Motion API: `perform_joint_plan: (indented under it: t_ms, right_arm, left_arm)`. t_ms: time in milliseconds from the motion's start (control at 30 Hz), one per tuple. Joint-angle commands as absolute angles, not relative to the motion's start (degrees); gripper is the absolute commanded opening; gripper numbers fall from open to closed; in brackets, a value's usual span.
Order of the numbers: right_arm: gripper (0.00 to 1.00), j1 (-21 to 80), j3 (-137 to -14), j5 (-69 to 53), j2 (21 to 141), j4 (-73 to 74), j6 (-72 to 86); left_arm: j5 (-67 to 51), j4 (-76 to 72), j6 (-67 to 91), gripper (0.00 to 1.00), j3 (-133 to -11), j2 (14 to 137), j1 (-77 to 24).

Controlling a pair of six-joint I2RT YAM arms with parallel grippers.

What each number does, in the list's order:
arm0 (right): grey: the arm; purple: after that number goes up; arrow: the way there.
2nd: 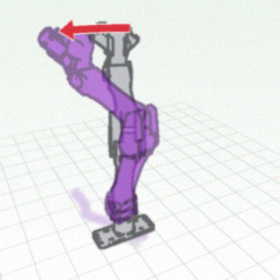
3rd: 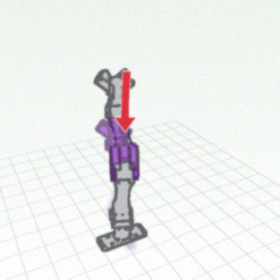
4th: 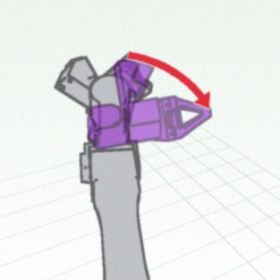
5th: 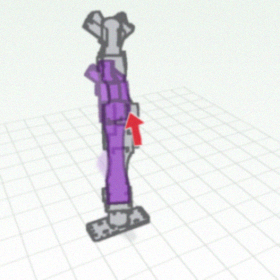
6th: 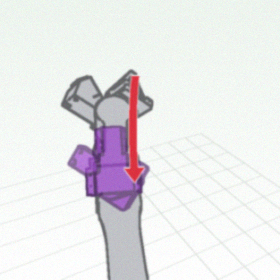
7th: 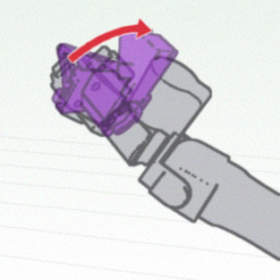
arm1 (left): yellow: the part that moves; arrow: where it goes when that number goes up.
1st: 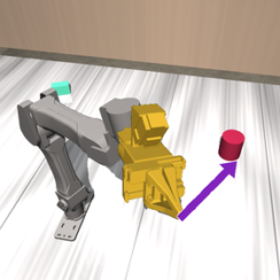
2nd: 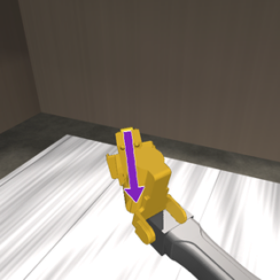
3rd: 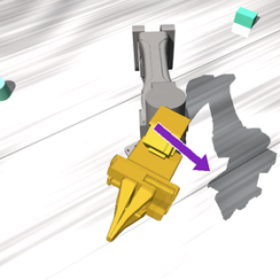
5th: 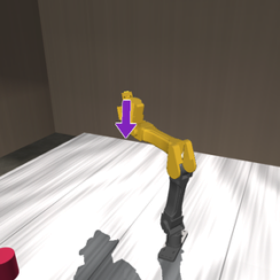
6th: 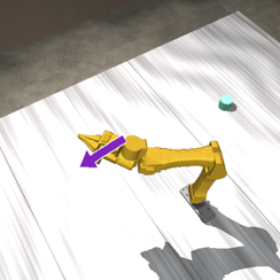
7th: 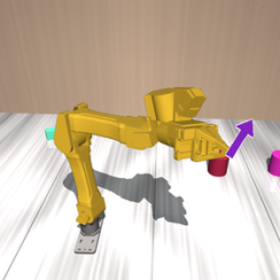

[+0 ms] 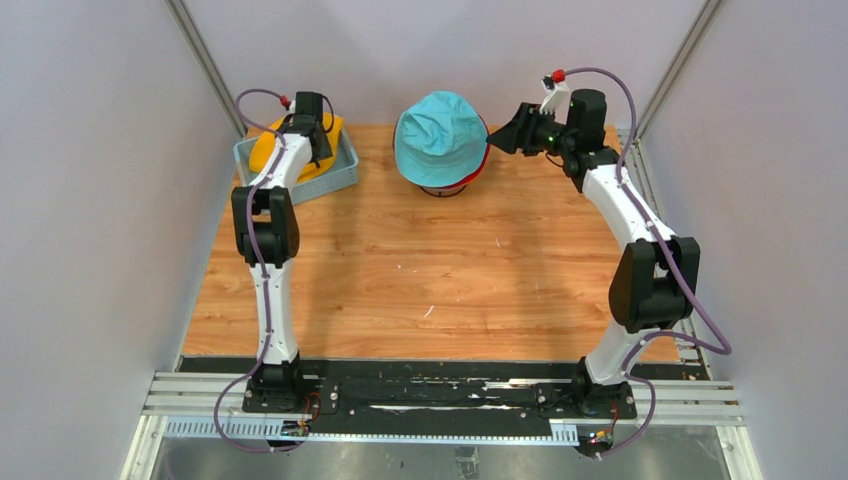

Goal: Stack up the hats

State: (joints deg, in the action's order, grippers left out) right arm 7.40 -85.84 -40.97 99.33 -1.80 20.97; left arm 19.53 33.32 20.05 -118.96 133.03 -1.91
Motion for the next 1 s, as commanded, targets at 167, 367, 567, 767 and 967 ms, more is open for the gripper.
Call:
perform_joint_plan:
  t_ms: [167,367,567,767,967]
  right_arm:
    - [0.54,7.5,-85.1,-42.9,98.0,-2.6,20.6]
    - [0.54,7.4,-85.0,-42.9,97.7,-2.7,20.9]
    - [0.54,7.4,-85.2,-43.0,97.5,-2.6,21.2]
    - [0.53,7.4,-85.2,-43.2,97.4,-2.6,21.4]
    - [0.53,7.5,-85.1,-43.3,97.3,-2.7,21.8]
  left_arm:
    - [19.6,32.5,18.3,0.81,-123.6,137.8,-0.1]
    - [17.5,33.8,17.8,0.81,-126.7,141.1,0.7]
    - [15.7,35.5,17.4,0.80,-130.1,144.8,1.5]
    - [14.8,35.8,17.0,0.58,-131.1,146.6,1.9]
    - [15.3,33.9,16.9,0.00,-128.8,142.8,1.9]
